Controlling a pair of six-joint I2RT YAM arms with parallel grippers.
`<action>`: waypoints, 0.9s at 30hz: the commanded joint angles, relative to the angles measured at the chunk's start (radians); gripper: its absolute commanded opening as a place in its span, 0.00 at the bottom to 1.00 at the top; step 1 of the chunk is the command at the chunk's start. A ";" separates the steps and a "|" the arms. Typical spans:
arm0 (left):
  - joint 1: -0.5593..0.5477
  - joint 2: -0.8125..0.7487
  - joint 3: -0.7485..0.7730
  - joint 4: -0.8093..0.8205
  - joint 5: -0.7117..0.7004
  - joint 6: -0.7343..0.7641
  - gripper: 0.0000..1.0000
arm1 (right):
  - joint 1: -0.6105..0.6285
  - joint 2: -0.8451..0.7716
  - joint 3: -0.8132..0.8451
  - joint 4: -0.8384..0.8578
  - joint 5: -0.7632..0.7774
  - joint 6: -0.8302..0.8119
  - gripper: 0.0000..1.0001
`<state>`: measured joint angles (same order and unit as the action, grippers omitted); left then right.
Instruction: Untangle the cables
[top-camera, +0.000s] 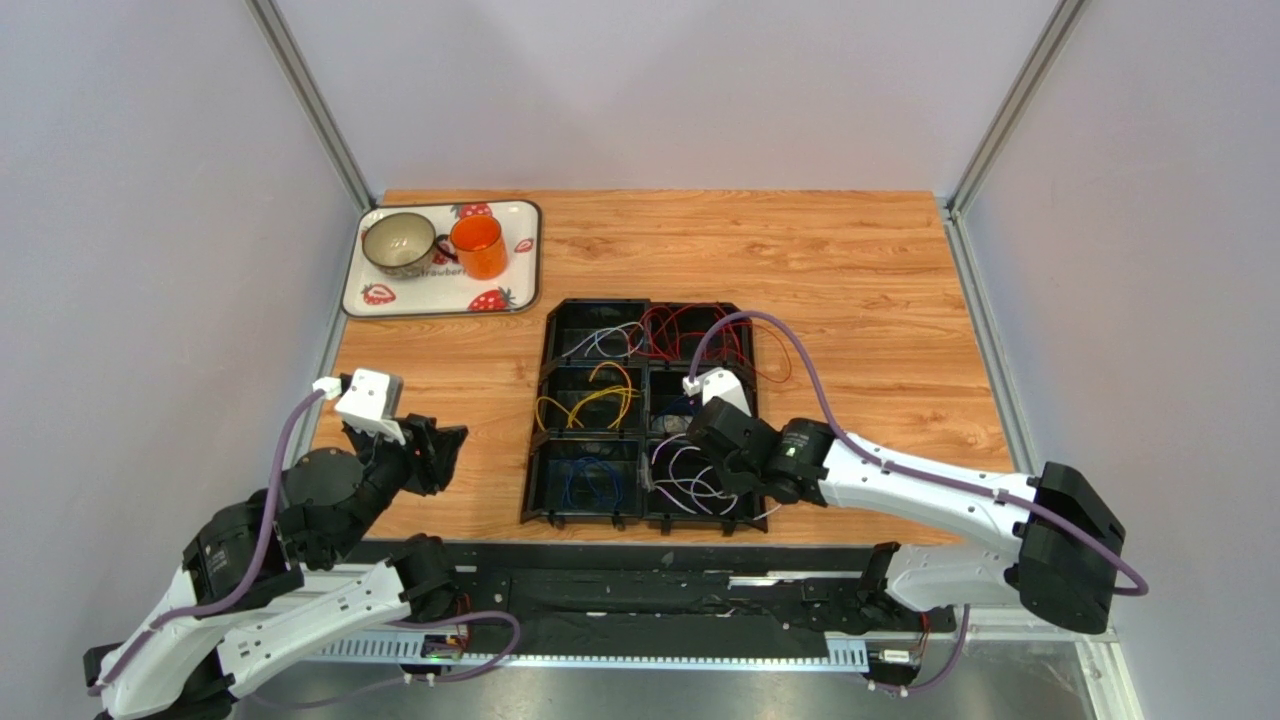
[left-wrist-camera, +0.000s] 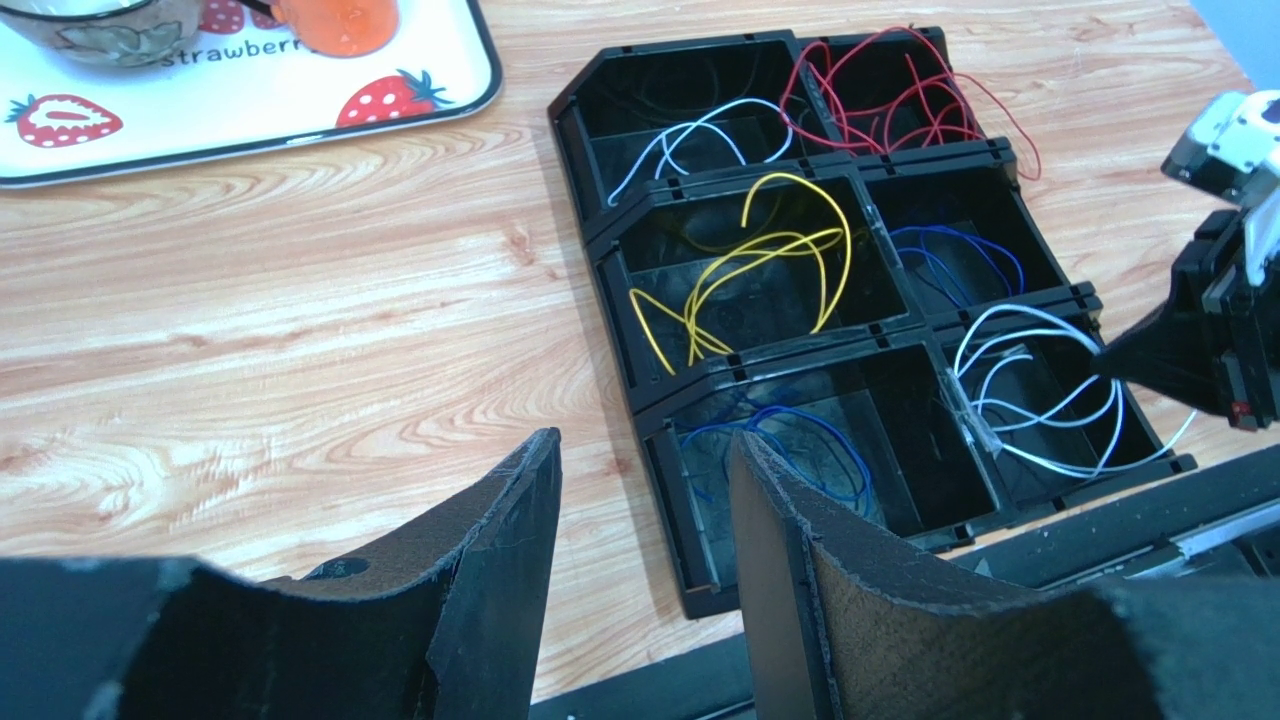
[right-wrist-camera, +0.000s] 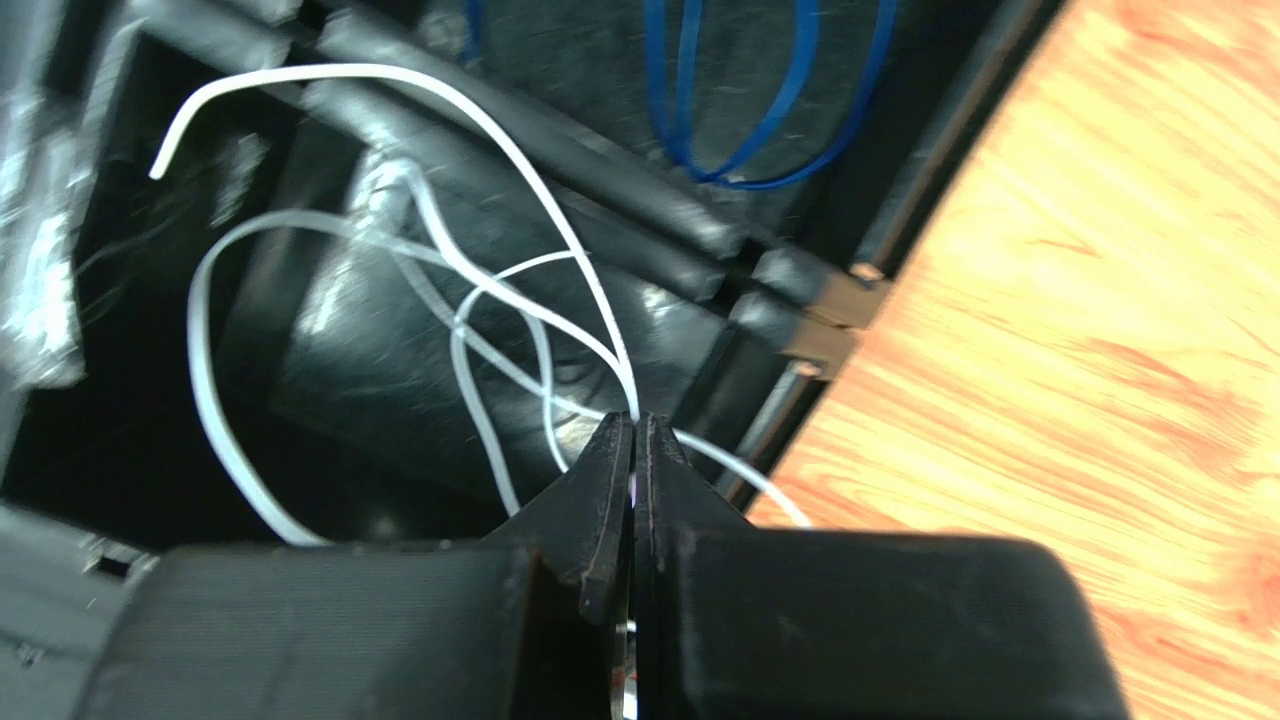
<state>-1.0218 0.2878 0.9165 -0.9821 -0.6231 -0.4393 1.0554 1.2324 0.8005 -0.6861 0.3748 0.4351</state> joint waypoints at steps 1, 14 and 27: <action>-0.006 -0.010 -0.004 0.034 -0.006 0.022 0.54 | 0.040 -0.013 0.029 0.037 -0.025 0.005 0.00; -0.006 -0.035 -0.007 0.037 -0.001 0.022 0.53 | 0.094 0.196 0.124 -0.024 0.044 0.034 0.00; -0.006 -0.047 -0.008 0.040 0.003 0.025 0.53 | 0.113 0.214 0.184 -0.164 0.125 0.079 0.04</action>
<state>-1.0218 0.2527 0.9108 -0.9745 -0.6216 -0.4385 1.1515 1.4406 0.9428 -0.7803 0.4366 0.4740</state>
